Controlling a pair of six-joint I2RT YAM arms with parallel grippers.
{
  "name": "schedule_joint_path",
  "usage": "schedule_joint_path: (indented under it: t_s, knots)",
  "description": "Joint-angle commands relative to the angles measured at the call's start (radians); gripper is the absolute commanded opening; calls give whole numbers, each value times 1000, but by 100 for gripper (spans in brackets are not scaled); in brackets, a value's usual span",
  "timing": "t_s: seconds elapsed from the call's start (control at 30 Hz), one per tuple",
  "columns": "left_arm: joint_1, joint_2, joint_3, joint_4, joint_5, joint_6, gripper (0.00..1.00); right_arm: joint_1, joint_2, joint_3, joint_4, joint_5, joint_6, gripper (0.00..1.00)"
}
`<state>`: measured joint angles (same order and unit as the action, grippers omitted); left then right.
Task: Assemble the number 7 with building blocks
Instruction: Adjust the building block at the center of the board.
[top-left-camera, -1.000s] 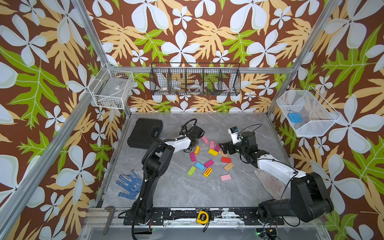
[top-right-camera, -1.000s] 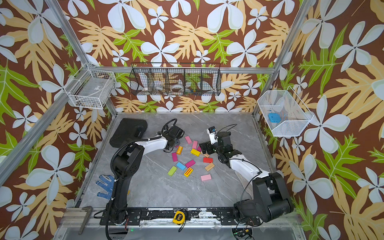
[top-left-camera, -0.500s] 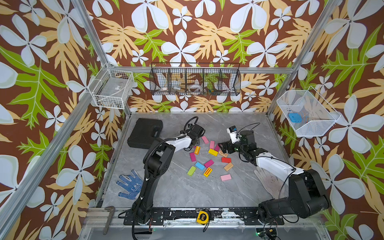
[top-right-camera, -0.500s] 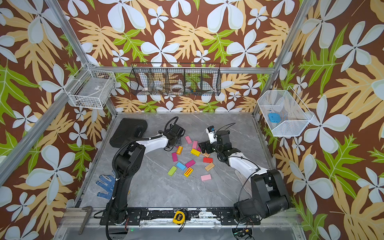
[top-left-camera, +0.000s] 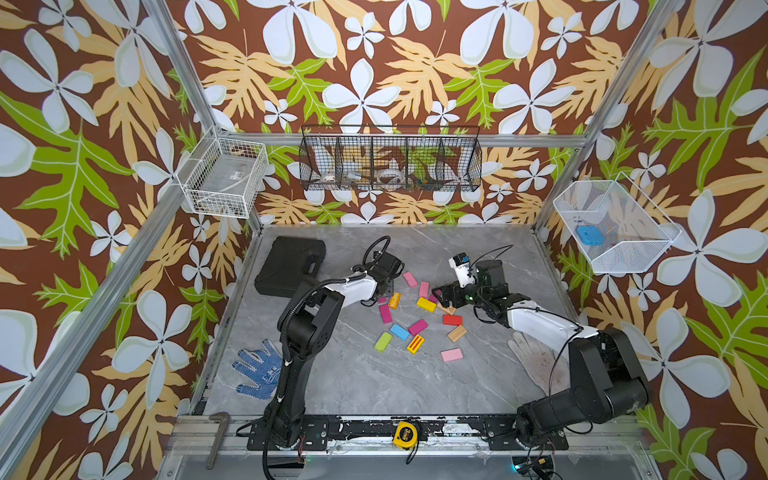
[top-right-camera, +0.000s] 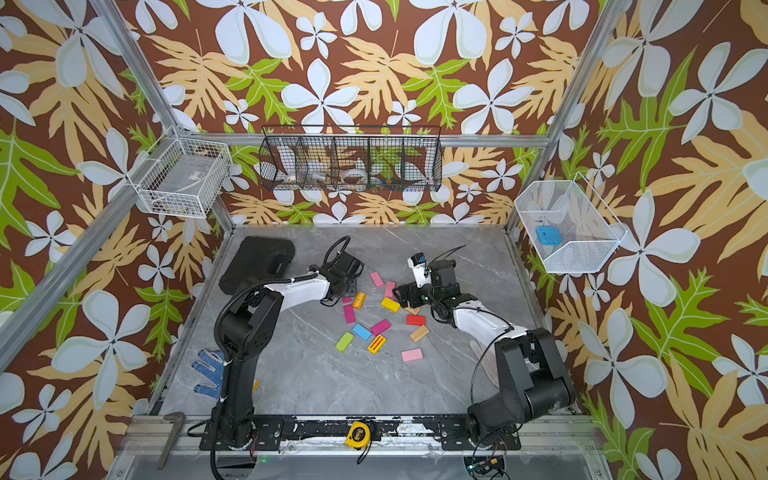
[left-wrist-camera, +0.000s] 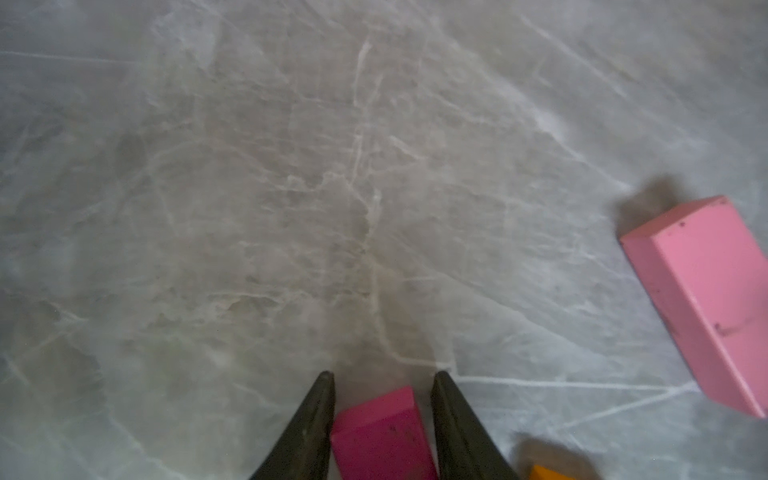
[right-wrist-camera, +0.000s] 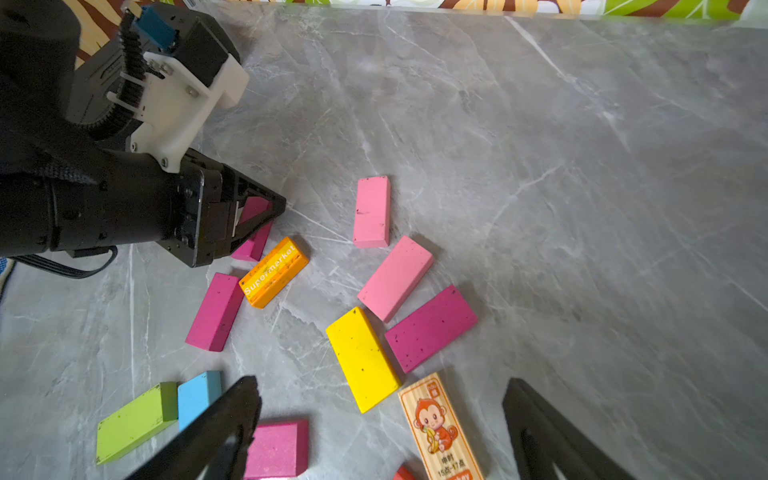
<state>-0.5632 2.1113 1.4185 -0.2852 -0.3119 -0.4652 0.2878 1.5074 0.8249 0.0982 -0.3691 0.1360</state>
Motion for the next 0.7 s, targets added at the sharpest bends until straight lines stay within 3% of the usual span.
schedule_joint_path:
  t_s: [0.0,0.23,0.5,0.6,0.67]
  knots:
    - [8,-16,-35,-53,30,40,36,4,3,3,8,-32,15,92]
    - [34,-79,-118,-12,23,75,34,26,9,-1,9,-60,5,91]
    - [40,-116,-136,23,46,244,32,39,16,3,19,-117,7,91]
    - [41,-125,-128,12,35,282,36,39,23,14,19,-191,-2,91]
    - [47,-144,-135,12,52,286,46,40,34,26,18,-222,-4,91]
